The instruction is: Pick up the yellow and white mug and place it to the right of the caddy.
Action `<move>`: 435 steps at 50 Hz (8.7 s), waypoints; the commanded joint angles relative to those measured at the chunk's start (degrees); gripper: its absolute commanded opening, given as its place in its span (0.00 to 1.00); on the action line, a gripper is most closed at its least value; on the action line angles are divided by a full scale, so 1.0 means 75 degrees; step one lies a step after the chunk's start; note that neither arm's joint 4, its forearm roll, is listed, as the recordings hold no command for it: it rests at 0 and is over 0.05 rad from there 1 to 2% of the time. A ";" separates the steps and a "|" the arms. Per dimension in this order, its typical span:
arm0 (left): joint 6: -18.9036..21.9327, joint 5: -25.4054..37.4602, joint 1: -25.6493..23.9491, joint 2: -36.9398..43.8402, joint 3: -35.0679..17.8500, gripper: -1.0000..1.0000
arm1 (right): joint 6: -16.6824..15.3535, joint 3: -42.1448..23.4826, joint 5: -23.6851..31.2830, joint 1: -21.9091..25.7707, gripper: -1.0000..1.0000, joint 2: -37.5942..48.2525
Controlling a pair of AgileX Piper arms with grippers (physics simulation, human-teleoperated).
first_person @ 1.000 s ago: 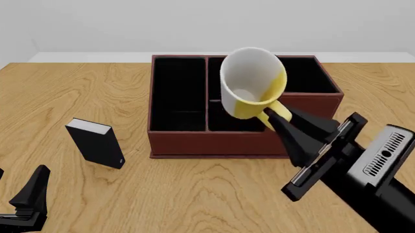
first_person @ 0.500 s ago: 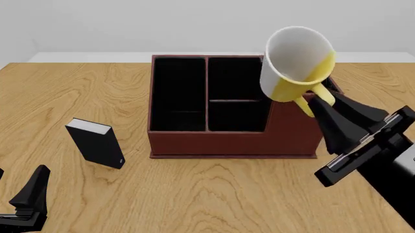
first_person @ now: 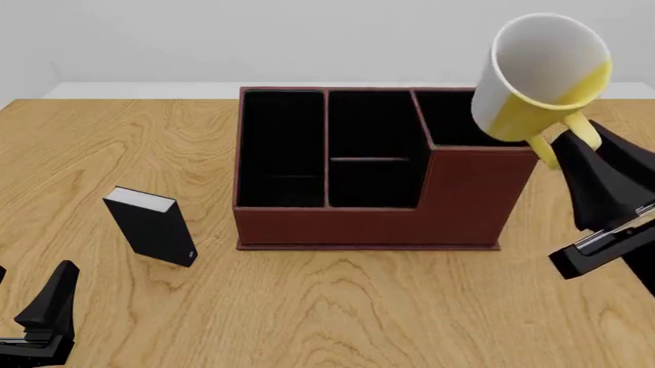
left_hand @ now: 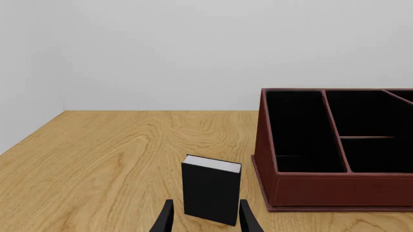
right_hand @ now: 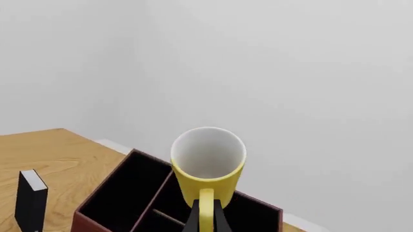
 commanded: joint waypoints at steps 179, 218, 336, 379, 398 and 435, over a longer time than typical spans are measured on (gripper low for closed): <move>0.0000 0.0000 0.0000 0.0000 0.0000 1.00 | 0.0759 0.0467 -0.5794 -0.4765 0.00 0.7992; 0.0000 0.0000 0.0000 0.0000 0.0000 1.00 | 0.0701 -0.0004 -0.5793 -0.4788 0.00 0.9033; 0.0000 0.0000 0.0000 0.0000 0.0000 1.00 | 0.0388 -0.0710 -0.5794 -0.4946 0.00 1.0521; 0.0000 0.0000 0.0000 0.0000 0.0000 1.00 | 0.0326 -0.0859 -0.5794 -0.4955 0.00 1.0823; 0.0000 0.0000 0.0000 0.0000 0.0000 1.00 | 0.0306 -0.0911 -0.5794 -0.4982 0.00 1.0918; 0.0000 0.0000 0.0000 0.0000 0.0000 1.00 | 0.0153 -0.0927 -0.5794 -0.5203 1.00 1.1073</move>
